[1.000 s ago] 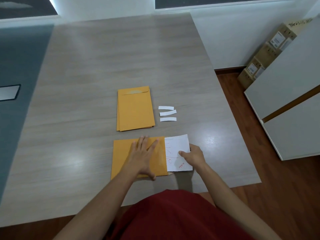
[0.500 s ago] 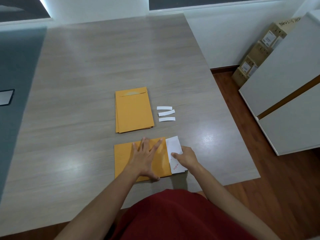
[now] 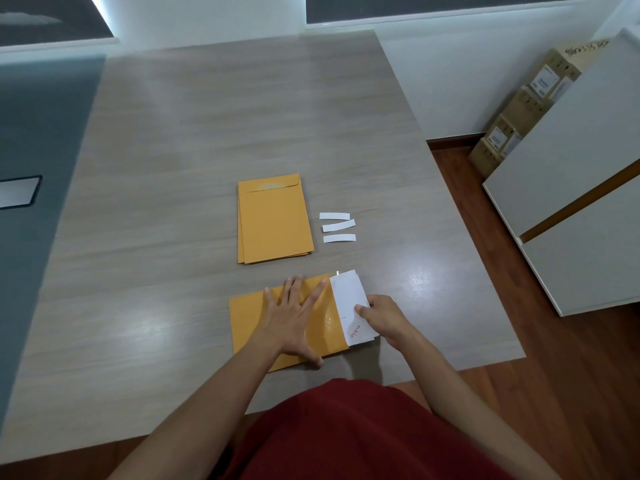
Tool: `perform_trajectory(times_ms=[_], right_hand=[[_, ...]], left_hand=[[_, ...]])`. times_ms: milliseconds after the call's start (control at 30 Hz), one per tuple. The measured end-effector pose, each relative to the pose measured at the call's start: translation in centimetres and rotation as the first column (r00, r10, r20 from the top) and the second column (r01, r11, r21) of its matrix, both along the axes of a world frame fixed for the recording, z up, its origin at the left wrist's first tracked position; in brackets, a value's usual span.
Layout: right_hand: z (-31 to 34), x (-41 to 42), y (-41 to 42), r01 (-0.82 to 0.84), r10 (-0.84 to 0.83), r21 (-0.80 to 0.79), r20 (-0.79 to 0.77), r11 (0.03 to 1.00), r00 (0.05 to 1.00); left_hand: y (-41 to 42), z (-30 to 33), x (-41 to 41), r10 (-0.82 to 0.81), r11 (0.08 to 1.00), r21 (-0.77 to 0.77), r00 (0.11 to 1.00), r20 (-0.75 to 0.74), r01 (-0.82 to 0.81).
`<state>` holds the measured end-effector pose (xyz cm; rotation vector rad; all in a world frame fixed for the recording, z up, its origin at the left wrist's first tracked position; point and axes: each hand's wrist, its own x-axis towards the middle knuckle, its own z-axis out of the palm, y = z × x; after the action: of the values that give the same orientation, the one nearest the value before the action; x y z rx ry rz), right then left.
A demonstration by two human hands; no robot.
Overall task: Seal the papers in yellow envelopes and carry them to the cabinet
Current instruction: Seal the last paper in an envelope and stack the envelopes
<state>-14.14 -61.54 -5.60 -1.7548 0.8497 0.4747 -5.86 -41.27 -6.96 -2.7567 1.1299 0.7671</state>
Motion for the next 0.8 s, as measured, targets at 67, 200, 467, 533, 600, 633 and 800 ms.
perform_trajectory(times_ms=[67, 200, 467, 533, 600, 633, 800], right_hand=[[0.1, -0.1, 0.2, -0.005, 0.005, 0.004, 0.004, 1.0, 1.0], [0.5, -0.1, 0.4, 0.002, -0.002, -0.004, 0.014, 1.0, 1.0], [1.0, -0.7, -0.1, 0.002, -0.002, 0.03, -0.008, 1.0, 1.0], [1.2, -0.6, 0.1, -0.05, 0.05, 0.004, -0.016, 0.999, 0.999], [1.2, -0.5, 0.2, -0.088, 0.088, -0.019, -0.017, 0.996, 0.996], [1.3, -0.4, 0.3, -0.094, 0.094, -0.022, -0.014, 0.995, 0.995], [1.4, -0.4, 0.3, -0.088, 0.089, 0.045, -0.025, 0.995, 0.996]], left_hand=[[0.0, -0.1, -0.1, -0.013, 1.0, 0.021, 1.0, 0.013, 0.012], [-0.4, 0.2, -0.2, -0.038, 0.999, -0.011, 0.999, 0.029, 0.038], [-0.3, 0.6, -0.6, -0.012, 0.999, -0.042, 1.0, -0.006, 0.012], [-0.3, 0.5, -0.9, -0.015, 1.0, -0.027, 1.0, -0.014, 0.015], [-0.5, 0.4, -1.2, -0.022, 0.999, -0.039, 1.0, -0.008, 0.022], [-0.7, 0.4, -1.3, -0.029, 0.998, -0.051, 1.0, 0.001, 0.029], [-1.1, 0.7, -1.5, -0.043, 0.994, -0.094, 0.999, 0.032, 0.046]])
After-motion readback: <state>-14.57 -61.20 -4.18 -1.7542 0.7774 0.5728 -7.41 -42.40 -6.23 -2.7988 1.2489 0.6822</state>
